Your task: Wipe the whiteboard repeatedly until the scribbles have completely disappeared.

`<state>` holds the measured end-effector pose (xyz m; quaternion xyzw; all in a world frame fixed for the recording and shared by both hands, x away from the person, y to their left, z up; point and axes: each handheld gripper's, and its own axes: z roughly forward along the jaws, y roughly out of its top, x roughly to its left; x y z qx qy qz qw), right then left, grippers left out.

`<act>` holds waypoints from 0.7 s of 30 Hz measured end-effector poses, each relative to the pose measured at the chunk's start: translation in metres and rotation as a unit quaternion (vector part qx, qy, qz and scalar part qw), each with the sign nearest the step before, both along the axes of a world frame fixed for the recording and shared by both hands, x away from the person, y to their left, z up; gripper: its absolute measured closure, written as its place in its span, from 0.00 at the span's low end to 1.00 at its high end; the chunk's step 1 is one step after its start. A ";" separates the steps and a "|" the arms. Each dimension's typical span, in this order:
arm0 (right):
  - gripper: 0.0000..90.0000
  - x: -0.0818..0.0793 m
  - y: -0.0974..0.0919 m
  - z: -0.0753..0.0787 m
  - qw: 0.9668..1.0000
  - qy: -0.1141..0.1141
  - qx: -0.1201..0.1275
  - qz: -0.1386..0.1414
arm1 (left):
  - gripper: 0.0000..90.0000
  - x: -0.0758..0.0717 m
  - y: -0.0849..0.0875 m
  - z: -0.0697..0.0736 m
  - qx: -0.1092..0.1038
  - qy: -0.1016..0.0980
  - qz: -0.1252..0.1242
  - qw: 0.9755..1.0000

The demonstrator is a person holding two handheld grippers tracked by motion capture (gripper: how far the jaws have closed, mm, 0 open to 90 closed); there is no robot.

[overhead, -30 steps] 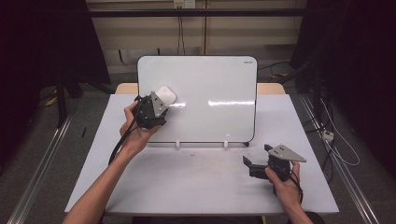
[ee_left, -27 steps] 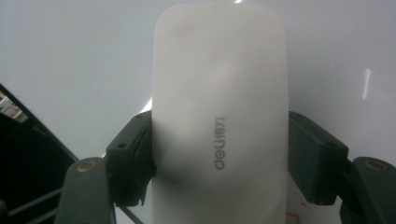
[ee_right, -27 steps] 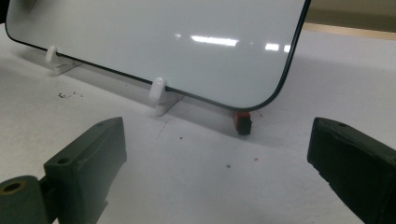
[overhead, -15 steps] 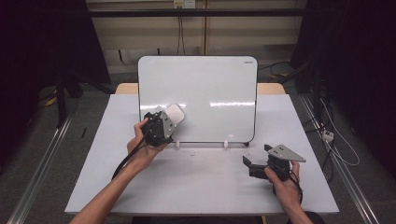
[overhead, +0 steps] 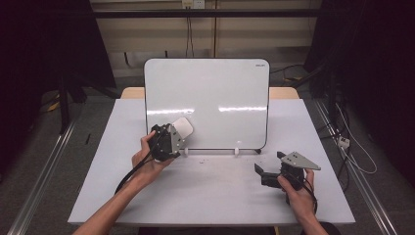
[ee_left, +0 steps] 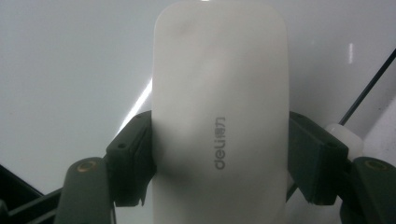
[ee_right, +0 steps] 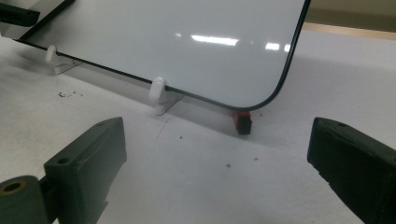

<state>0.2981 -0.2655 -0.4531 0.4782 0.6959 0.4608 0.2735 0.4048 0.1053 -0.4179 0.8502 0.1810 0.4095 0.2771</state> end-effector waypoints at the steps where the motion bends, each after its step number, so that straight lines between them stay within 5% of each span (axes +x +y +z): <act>1: 0.05 0.000 0.000 0.000 1.000 0.000 0.000 0.000 | 0.35 0.000 0.000 0.000 0.000 0.002 0.000 1.000; 11: 0.05 0.000 -0.001 0.000 1.000 0.000 0.001 -0.001 | 0.35 0.004 0.014 0.004 -0.012 0.007 0.018 1.000; 21: 0.05 0.000 0.000 0.000 1.000 0.000 0.001 -0.001 | 0.35 0.018 0.022 0.019 -0.052 0.020 0.047 0.997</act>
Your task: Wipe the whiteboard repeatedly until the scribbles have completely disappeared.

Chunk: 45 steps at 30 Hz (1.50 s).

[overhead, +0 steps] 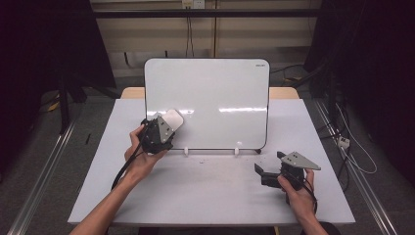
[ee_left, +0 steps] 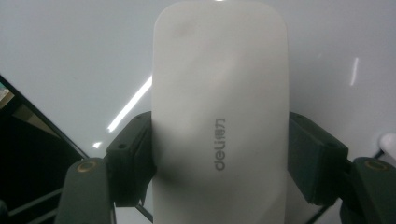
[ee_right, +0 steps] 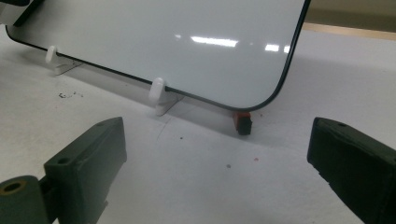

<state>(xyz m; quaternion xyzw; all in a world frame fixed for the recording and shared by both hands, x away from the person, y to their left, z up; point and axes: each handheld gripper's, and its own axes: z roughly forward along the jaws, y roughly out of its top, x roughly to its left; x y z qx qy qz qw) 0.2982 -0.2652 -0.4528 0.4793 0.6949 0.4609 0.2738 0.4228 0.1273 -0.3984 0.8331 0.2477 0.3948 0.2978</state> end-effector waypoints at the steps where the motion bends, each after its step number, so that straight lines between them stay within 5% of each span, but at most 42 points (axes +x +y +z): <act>1: 0.05 0.000 0.000 0.000 1.000 0.000 -0.001 0.000 | 0.35 0.002 -0.001 0.002 -0.001 -0.001 0.003 1.000; 10: 0.05 0.000 0.001 0.001 1.000 0.001 0.002 0.002 | 0.35 0.018 -0.002 0.022 -0.029 0.004 0.020 0.999; 21: 0.05 0.001 0.003 0.001 1.000 0.001 0.001 0.004 | 0.35 0.023 0.004 0.026 -0.067 0.016 0.021 0.997; 23: 0.05 0.001 0.003 0.001 1.000 0.000 0.001 0.004 | 0.35 0.025 0.002 0.029 -0.046 0.008 0.027 0.999; 31: 0.05 0.001 0.002 0.000 1.000 0.002 0.001 0.002 | 0.35 0.041 -0.002 0.047 -0.033 0.012 0.036 0.999; 38: 0.05 0.000 0.001 0.000 1.000 0.001 0.000 0.003 | 0.35 0.053 0.000 0.061 -0.067 0.010 0.038 0.997; 45: 0.05 -0.002 0.000 0.001 1.000 -0.001 0.002 0.001 | 0.35 0.053 0.004 0.063 -0.073 0.019 0.032 0.997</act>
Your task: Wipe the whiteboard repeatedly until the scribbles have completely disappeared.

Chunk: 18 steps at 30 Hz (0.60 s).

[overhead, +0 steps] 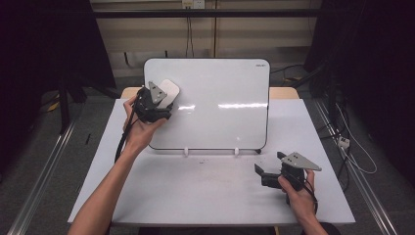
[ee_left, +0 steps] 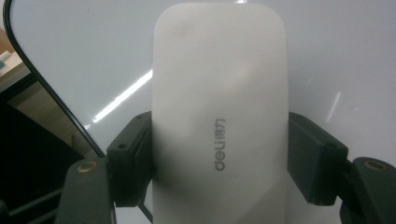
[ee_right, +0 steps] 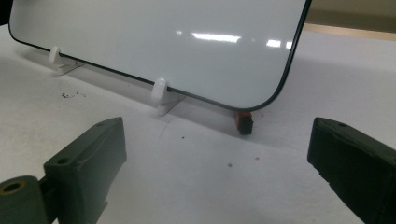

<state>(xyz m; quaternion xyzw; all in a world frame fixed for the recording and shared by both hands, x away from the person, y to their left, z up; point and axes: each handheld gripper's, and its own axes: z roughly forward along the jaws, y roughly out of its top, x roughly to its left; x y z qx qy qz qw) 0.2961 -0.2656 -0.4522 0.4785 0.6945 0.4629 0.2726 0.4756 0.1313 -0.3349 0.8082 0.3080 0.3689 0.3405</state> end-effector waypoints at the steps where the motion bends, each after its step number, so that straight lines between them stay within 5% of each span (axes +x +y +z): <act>1: 0.05 0.000 0.000 0.000 1.000 -0.001 -0.001 0.001 | 0.35 0.000 0.001 0.000 -0.010 0.001 0.000 1.000; 11: 0.05 0.000 0.000 0.000 1.000 0.000 -0.001 0.000 | 0.35 -0.001 0.004 -0.001 -0.023 0.008 -0.005 1.000; 18: 0.05 0.000 0.001 0.000 1.000 0.001 -0.002 0.002 | 0.35 -0.015 0.011 0.019 -0.063 -0.020 -0.013 0.998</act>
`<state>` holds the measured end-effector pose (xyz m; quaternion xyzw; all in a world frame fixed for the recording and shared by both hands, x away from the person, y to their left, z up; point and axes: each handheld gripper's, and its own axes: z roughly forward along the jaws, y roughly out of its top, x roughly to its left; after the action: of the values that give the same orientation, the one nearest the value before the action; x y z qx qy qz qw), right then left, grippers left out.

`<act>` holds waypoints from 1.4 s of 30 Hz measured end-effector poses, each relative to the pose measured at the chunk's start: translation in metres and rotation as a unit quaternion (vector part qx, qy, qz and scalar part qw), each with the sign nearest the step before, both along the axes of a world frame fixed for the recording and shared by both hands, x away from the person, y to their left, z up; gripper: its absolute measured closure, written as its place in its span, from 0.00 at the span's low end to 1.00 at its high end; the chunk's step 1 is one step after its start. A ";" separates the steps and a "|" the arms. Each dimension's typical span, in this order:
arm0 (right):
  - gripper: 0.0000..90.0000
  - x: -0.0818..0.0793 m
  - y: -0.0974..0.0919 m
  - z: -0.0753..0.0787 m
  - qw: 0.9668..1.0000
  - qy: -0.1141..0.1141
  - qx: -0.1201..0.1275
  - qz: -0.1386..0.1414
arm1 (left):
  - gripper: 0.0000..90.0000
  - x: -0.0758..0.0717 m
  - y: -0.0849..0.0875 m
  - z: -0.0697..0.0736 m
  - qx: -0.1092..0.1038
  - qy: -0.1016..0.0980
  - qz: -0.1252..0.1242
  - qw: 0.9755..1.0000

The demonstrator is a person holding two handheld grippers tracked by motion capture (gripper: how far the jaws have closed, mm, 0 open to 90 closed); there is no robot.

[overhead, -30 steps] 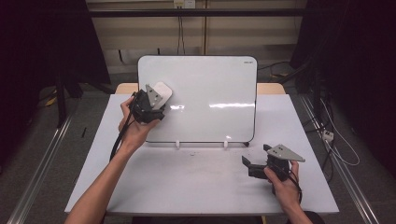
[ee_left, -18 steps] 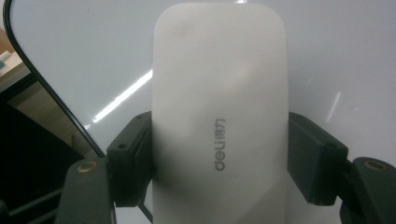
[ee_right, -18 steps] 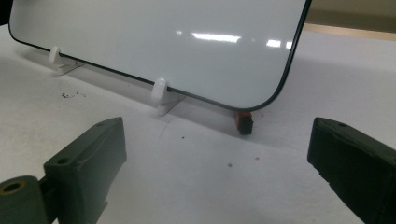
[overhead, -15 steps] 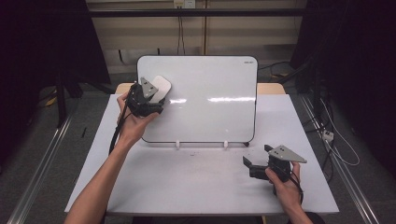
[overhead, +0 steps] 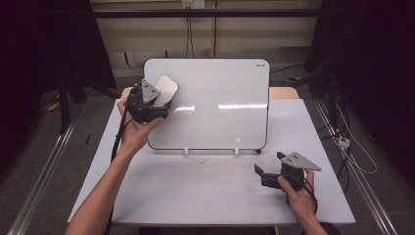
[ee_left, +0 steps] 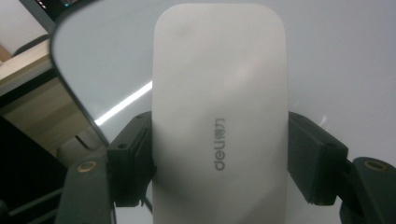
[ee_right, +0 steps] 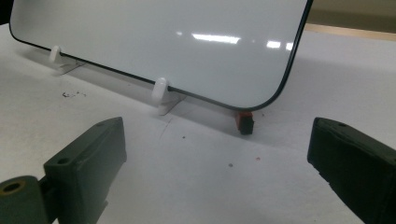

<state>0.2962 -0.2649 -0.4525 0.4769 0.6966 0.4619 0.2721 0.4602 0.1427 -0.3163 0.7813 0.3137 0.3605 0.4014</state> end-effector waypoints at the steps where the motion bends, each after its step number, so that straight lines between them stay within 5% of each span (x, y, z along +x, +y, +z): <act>1: 0.05 0.000 0.000 0.000 1.000 -0.001 -0.001 0.001 | 0.35 -0.001 0.004 0.002 0.002 0.002 0.002 1.000; 11: 0.05 0.000 0.000 0.000 1.000 0.000 0.000 0.000 | 0.35 -0.007 0.023 0.000 -0.032 -0.004 0.015 0.999; 12: 0.05 0.000 0.001 0.000 1.000 0.000 0.000 0.001 | 0.35 -0.009 0.024 0.000 -0.021 -0.004 0.014 1.000; 30: 0.05 0.004 0.001 -0.001 1.000 0.001 0.003 -0.001 | 0.35 -0.026 0.036 -0.005 -0.045 0.008 0.009 0.999; 42: 0.05 0.002 0.001 -0.001 1.000 -0.001 0.002 0.006 | 0.35 -0.041 0.030 -0.014 -0.024 0.008 0.012 1.000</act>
<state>0.2981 -0.2644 -0.4532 0.4731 0.6981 0.4655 0.2687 0.4192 0.1730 -0.3301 0.7707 0.3347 0.3508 0.4134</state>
